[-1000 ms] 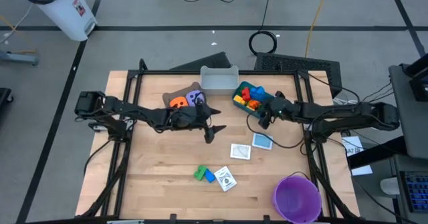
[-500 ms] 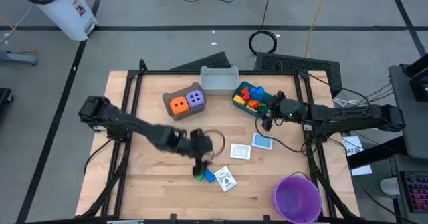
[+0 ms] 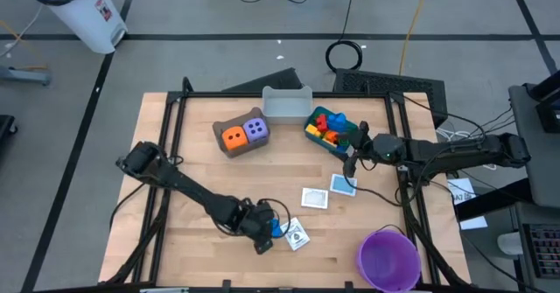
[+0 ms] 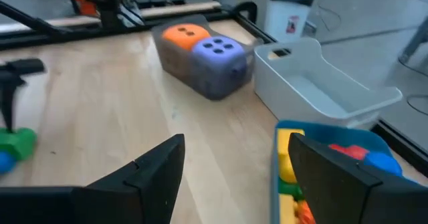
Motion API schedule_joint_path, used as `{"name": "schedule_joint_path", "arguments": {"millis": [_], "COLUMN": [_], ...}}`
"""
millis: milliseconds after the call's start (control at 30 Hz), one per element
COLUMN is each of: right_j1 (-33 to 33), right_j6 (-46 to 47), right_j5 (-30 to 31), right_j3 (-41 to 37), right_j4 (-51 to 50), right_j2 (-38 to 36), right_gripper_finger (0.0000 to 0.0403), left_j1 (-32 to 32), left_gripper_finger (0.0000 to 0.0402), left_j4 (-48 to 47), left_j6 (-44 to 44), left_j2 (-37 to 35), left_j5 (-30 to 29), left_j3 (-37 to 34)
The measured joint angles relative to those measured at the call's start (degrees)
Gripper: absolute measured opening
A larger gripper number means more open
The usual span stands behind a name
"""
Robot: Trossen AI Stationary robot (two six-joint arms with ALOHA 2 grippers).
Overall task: Pick & Place Toys
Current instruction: Put the green 2 studs game piece into the blue bin
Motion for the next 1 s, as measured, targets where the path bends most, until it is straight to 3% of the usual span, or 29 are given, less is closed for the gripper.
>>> {"name": "schedule_joint_path", "arguments": {"millis": [300, 667, 1000], "right_j1": [2.5, 2.8, 2.7], "right_j6": [-1.3, -1.4, -1.4], "right_j5": [0.0, 0.0, 0.0], "right_j3": [0.0, 0.0, 0.0], "right_j4": [3.0, 3.1, 2.9], "right_j2": [0.0, 0.0, 0.0], "right_gripper_finger": [0.0258, 0.0258, 0.0258], "left_j1": [1.0, 6.6, 10.6], "left_gripper_finger": [0.0271, 0.0246, 0.0246], "left_j4": [-1.8, -19.6, -18.3], "left_j6": [-2.3, -3.2, -0.4], "left_j2": [-0.1, -0.6, -2.0], "left_j5": [-2.4, -0.7, -0.5], "left_j3": [-0.1, -0.3, -0.2]}}
